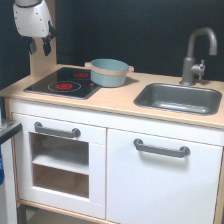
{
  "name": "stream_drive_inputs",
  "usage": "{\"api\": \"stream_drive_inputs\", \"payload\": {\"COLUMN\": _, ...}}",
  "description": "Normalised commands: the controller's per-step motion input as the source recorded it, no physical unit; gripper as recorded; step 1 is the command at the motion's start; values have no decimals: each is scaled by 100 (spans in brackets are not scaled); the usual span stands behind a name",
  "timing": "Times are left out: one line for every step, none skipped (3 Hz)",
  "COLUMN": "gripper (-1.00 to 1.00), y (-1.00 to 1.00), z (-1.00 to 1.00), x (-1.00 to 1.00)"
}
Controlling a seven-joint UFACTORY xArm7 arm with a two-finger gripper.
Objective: Place the pot in the sink
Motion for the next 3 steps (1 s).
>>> {"api": "stream_drive_inputs", "payload": {"gripper": 100, "y": 23, "z": -16, "x": 22}}
{"api": "stream_drive_inputs", "payload": {"gripper": 100, "y": 27, "z": -16, "x": 33}}
{"api": "stream_drive_inputs", "payload": {"gripper": 100, "y": 40, "z": -15, "x": 59}}
